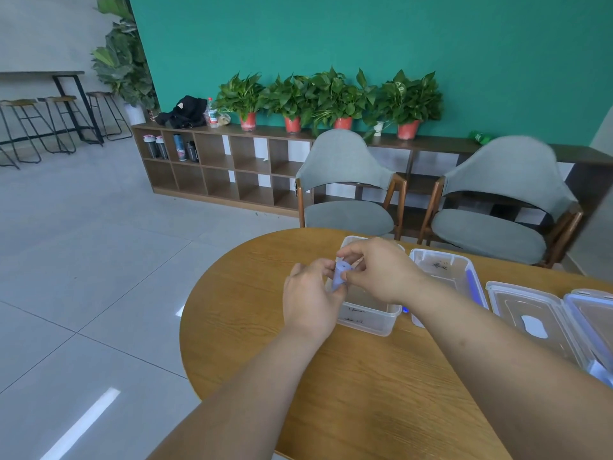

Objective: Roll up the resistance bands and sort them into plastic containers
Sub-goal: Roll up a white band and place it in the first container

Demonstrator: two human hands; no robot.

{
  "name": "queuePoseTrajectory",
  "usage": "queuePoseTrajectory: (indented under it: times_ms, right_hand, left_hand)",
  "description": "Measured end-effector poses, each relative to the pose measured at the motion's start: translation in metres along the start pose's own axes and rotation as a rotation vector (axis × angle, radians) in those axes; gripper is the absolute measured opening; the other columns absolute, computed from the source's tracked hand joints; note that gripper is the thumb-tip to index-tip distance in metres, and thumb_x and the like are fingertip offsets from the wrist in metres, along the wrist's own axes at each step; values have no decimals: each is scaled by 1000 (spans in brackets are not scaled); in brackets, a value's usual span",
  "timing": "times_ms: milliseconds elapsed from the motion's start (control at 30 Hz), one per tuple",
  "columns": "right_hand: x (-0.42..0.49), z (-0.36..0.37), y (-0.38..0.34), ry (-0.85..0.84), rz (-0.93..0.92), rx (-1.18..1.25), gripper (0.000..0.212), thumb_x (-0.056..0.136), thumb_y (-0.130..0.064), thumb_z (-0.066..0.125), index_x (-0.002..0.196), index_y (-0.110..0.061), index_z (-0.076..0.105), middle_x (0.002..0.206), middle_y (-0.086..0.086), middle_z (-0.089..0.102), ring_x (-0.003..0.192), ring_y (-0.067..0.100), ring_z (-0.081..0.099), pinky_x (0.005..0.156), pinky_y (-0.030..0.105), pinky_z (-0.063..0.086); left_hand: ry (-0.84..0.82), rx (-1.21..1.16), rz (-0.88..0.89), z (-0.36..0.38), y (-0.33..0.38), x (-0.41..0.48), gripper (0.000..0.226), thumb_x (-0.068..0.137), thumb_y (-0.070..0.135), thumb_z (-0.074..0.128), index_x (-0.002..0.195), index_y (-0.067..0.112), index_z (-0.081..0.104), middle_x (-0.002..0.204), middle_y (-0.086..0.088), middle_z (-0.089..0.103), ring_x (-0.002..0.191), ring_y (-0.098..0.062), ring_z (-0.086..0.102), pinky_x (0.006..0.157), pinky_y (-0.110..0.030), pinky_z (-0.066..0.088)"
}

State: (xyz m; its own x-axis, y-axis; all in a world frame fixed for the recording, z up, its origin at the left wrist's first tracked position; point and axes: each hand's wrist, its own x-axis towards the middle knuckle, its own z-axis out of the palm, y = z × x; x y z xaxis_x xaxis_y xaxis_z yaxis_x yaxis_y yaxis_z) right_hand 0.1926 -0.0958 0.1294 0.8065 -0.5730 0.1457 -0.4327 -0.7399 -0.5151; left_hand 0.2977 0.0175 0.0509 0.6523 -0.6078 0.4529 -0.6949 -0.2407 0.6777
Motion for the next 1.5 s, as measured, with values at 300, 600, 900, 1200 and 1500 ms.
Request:
queuePoseTrajectory:
  times_ms: [300, 600, 900, 1200, 1500]
  right_hand:
    - [14, 5, -1, 70, 78, -49, 22, 85, -38, 83, 106, -32, 79, 93, -11, 73, 87, 7, 67, 77, 27, 54]
    - [29, 11, -2, 137, 175, -106, 29, 84, -50, 82, 107, -33, 78, 93, -14, 69, 93, 9, 62, 71, 23, 47]
    - [29, 10, 0, 45, 81, -55, 22, 90, -43, 79, 110, -35, 77, 91, -11, 72, 86, 4, 63, 61, 16, 35]
    - [35, 3, 8, -100, 155, 32, 12, 94, -32, 78, 105, -27, 78, 87, -6, 74, 80, 8, 71, 70, 23, 55]
    - [39, 37, 34, -276, 280, -98, 20, 94, -24, 76, 113, -26, 76, 91, -7, 74, 90, 12, 72, 89, 35, 61]
  left_hand:
    - [34, 52, -43, 6, -1, 14, 25, 85, 39, 83, 105, 32, 72, 93, 20, 67, 96, -6, 46, 86, -33, 48]
    - [114, 91, -92, 19, 0, 19, 23, 77, 33, 82, 91, 33, 63, 79, 20, 61, 86, -8, 49, 77, -30, 36]
    - [62, -5, -59, 18, -11, 22, 24, 83, 34, 82, 96, 34, 61, 89, 21, 62, 91, -8, 51, 83, -32, 44]
    - [-90, -157, -65, 12, -27, 18, 43, 83, 50, 85, 118, 38, 64, 102, 26, 64, 102, -4, 52, 81, -25, 49]
    - [-327, -298, -150, 15, -55, -23, 87, 75, 51, 90, 151, 40, 49, 132, 28, 48, 111, 4, 59, 96, -28, 57]
